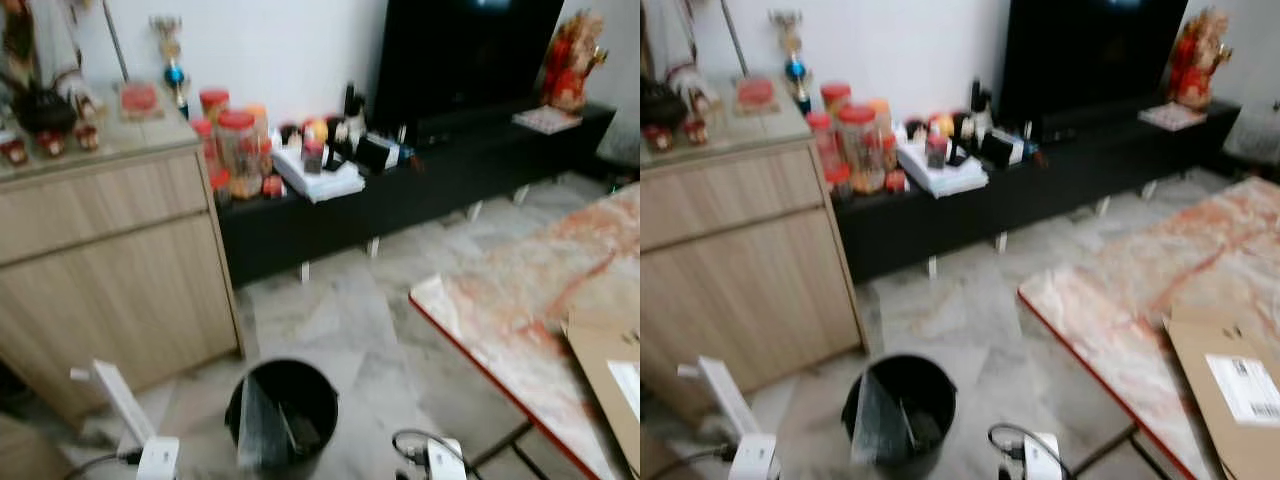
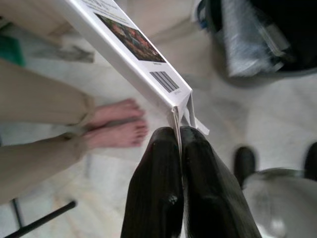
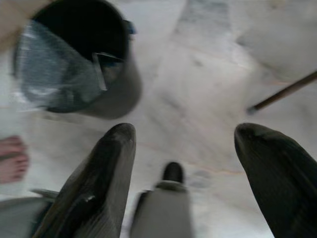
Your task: Picking trash to rubbish bin
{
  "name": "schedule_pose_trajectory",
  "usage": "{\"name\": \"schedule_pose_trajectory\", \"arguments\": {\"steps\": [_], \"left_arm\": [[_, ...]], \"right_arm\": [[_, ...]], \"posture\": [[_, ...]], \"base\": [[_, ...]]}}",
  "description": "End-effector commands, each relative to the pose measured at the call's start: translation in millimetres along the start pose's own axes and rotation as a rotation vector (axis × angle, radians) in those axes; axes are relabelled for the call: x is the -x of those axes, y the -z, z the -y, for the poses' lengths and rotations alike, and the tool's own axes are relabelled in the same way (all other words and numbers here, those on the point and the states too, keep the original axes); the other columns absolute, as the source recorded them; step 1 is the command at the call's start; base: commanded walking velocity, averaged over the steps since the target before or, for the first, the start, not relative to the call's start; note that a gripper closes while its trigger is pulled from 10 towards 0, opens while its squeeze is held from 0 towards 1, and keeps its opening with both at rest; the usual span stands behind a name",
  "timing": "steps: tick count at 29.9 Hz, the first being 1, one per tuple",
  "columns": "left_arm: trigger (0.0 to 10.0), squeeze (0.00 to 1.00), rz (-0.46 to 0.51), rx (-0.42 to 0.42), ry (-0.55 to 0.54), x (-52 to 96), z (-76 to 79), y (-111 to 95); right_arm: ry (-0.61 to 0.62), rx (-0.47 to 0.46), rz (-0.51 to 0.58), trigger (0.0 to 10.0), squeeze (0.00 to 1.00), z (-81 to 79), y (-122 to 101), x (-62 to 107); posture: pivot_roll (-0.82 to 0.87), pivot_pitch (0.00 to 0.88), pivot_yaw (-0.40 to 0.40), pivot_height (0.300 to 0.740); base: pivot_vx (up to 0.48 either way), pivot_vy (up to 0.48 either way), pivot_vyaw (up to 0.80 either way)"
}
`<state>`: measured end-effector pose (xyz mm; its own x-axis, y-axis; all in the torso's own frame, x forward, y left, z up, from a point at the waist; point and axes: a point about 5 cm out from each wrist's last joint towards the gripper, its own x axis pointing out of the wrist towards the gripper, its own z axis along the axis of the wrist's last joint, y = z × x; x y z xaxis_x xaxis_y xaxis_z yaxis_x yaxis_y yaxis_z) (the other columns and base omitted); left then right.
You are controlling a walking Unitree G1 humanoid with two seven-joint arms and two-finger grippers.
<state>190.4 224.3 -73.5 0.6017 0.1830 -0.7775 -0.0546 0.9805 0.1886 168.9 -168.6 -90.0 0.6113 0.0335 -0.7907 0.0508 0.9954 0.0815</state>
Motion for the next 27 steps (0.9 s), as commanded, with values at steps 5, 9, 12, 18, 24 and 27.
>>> {"name": "schedule_pose_trajectory", "arguments": {"steps": [5,9,12,18,24,27], "left_arm": [[10.0,0.0,0.008,-0.012,-0.015,-0.4,-6.1,-3],[10.0,0.0,0.01,-0.012,-0.016,-0.5,-6.0,-4],[10.0,0.0,0.012,-0.012,-0.015,-0.6,-5.8,-4],[10.0,0.0,0.024,-0.011,-0.005,-1.2,-4.1,-8],[10.0,0.0,0.074,-0.014,0.001,-2.5,-5.2,-20],[10.0,0.0,0.075,-0.007,0.01,-3.0,-5.4,-23]], "right_arm": [[-0.008,0.006,0.013,10.0,0.0,-3.0,-6,-1.7],[-0.01,-0.007,0.011,10.0,0.0,-3.2,-5,-1.7],[-0.005,-0.013,0.01,10.0,0.0,-2.6,-5,-1.7],[-0.002,-0.021,0.009,10.0,0.0,-2.5,-5,-1.6],[-0.008,-0.022,0.009,10.0,0.0,-3.2,-5,-1.8],[-0.01,-0.021,0.009,10.0,0.0,-3.2,-5,-1.8]], "posture": [[0.14,0.022,-0.029,0.74],[0.14,0.022,-0.029,0.74],[0.14,0.022,-0.029,0.74],[0.14,0.022,-0.029,0.74],[0.14,0.022,-0.029,0.74],[0.14,0.022,-0.029,0.74]], "base": [[0.418,0.0,0.8],[0.416,0.0,0.23],[0.419,0.0,0.0],[0.416,0.0,0.0],[0.139,0.0,0.0],[0.0,0.0,0.0]]}}
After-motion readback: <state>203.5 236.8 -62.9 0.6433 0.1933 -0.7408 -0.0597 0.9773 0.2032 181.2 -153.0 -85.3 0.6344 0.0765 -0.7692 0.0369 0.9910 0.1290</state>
